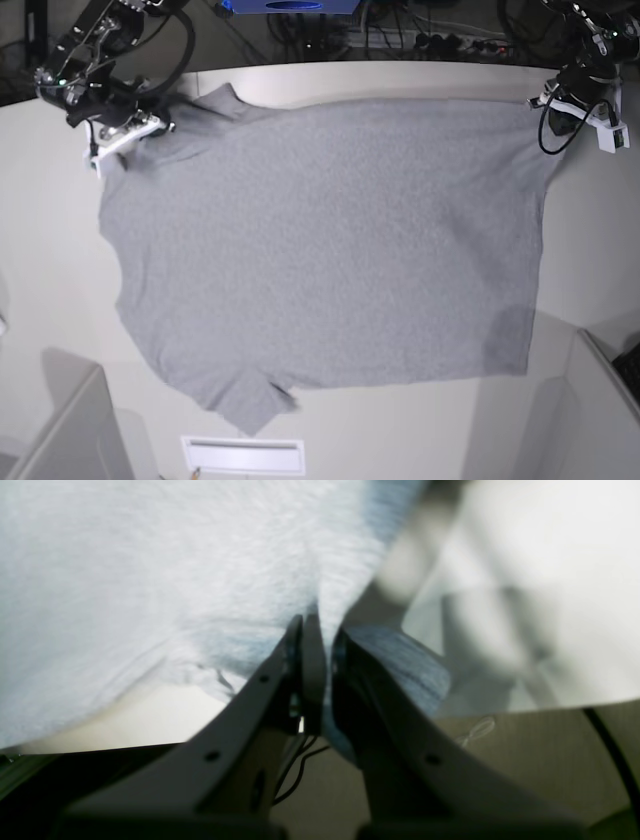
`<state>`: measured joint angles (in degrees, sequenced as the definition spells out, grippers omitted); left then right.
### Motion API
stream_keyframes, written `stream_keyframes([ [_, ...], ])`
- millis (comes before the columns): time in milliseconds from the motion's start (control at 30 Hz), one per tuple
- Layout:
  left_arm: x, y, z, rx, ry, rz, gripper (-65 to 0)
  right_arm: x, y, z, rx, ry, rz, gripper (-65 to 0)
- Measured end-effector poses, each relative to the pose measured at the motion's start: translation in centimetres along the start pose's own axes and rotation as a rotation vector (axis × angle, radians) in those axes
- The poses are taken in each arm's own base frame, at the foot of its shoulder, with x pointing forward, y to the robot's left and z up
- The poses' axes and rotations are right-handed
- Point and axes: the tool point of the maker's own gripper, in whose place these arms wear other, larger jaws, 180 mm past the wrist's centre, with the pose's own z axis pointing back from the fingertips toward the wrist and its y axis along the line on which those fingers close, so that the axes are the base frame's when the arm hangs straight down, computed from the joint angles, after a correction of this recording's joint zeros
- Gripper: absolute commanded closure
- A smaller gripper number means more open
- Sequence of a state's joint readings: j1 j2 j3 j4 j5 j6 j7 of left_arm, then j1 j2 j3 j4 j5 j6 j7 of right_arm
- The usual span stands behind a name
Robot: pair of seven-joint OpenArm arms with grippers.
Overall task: Fold the T-shirt properly
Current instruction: 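Close both grippers on the shirt's shoulder edge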
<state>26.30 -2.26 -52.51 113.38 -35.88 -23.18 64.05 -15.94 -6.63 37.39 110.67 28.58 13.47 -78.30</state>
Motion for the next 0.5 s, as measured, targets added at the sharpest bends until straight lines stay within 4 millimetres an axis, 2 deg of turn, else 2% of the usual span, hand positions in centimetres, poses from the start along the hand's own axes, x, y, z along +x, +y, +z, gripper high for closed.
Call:
stream_keyframes([
  [167,-0.9,0.0,0.3,-0.008,0.022,0.004,0.0,-0.6,1.6,0.3,0.089,0.014,-0.006,0.0],
  [267,-0.5,-1.0,0.7,-0.077,-0.003,0.033,0.0,-0.8,1.5,0.4,0.088,0.017,-0.012,0.0],
  [500,0.9,-1.4,1.0,-0.124,-0.041,0.109,0.0,-0.8,1.9,0.6,0.096,0.013,-0.006,0.0],
])
